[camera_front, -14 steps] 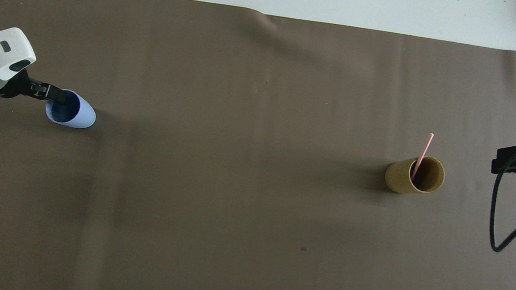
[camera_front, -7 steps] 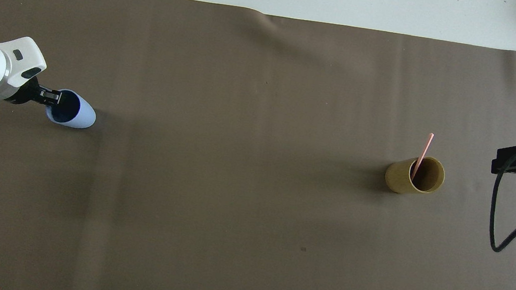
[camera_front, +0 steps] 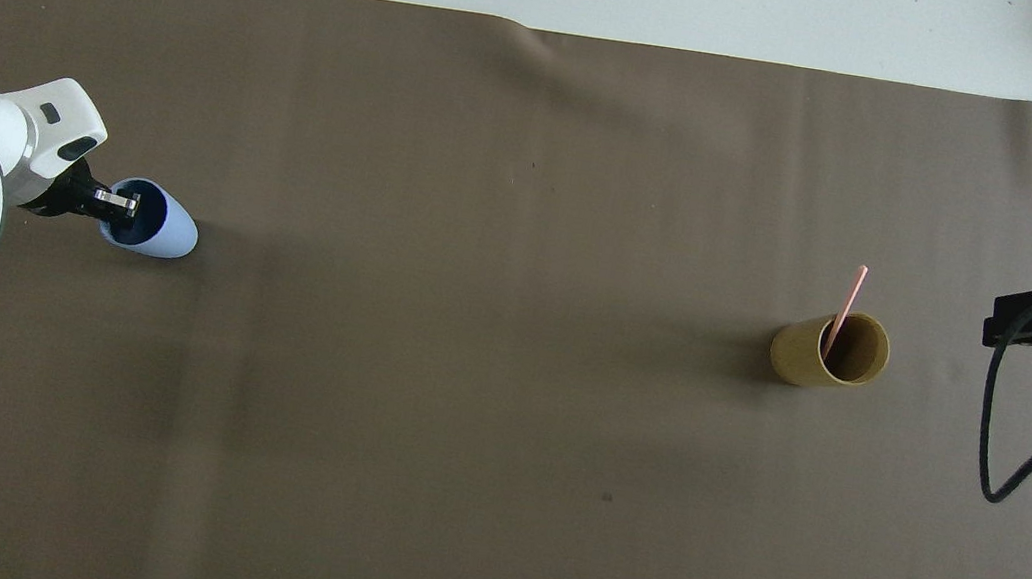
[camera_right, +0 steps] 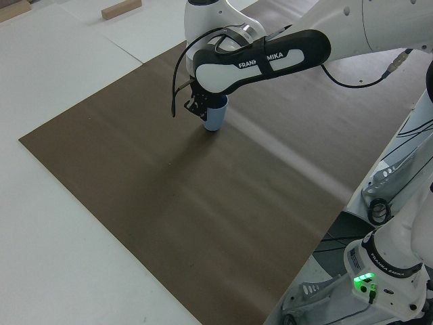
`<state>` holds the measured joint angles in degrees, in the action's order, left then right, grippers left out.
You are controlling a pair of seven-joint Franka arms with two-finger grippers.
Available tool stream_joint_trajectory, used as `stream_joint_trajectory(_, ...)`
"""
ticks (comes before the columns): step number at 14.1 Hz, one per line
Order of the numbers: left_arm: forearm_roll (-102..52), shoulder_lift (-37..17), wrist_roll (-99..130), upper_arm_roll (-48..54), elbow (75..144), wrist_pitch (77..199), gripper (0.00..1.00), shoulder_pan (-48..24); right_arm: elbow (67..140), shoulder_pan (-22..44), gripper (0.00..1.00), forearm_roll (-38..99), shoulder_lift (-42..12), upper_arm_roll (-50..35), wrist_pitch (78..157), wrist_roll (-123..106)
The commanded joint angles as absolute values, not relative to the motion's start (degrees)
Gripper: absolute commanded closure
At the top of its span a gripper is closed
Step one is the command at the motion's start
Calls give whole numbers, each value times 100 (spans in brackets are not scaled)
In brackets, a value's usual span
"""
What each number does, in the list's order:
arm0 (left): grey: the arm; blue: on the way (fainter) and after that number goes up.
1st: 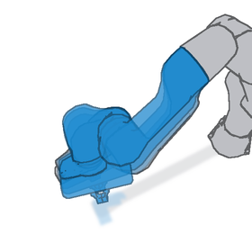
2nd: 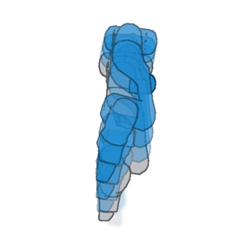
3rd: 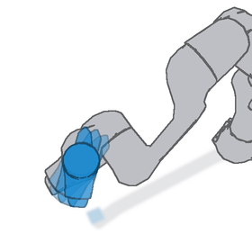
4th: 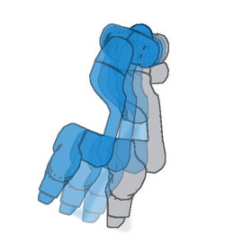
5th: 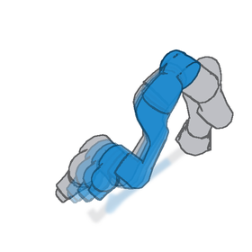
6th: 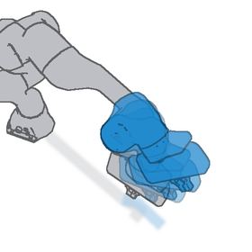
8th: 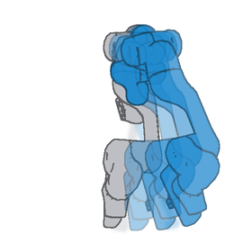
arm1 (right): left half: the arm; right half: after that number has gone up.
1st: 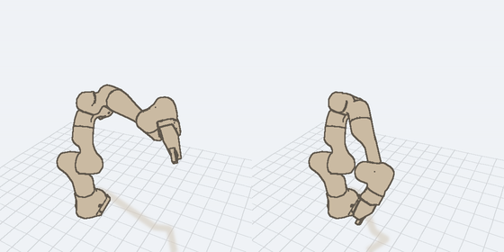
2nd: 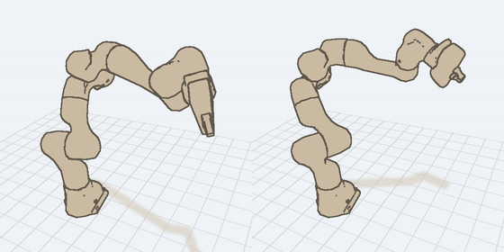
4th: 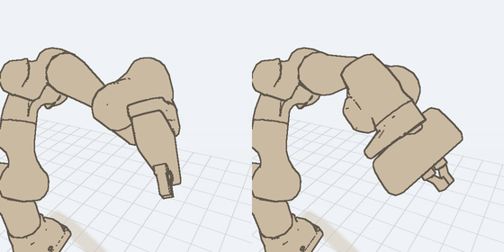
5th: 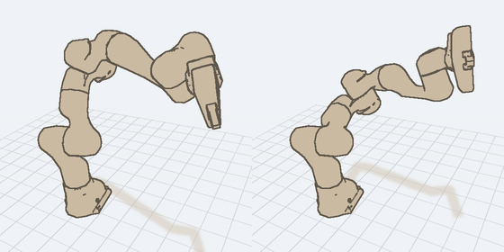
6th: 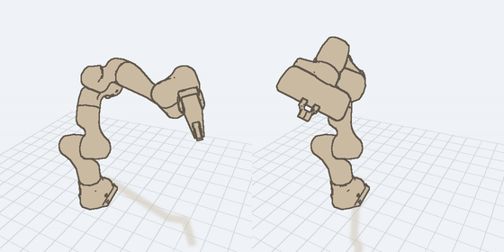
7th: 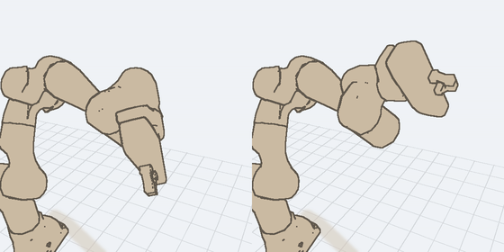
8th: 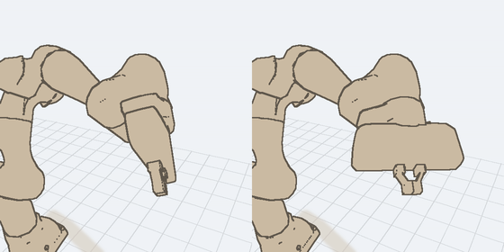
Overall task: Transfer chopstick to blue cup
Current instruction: 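Reach the left gripper to the light-blue cup and grasp it, then carry the blue cup with the left gripper toward the table center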
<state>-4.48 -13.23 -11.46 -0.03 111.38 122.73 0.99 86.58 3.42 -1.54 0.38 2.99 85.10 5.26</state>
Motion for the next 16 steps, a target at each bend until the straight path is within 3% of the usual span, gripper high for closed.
stream_joint_trajectory(1, -492, -967, -670, -79, 11267, 12094, 100, -402, 8745, 290, 0, -44, 132, 308, 8499, 413)
stream_joint_trajectory(11, -466, -1028, 2564, -62, 11294, 12548, 100, -3038, 8745, 290, 0, -44, 123, 308, 8499, 413)
stream_joint_trajectory(16, -475, -1282, 3182, -53, 11268, 13042, 100, -3752, 8745, 290, 0, -44, 132, 308, 8499, 413)
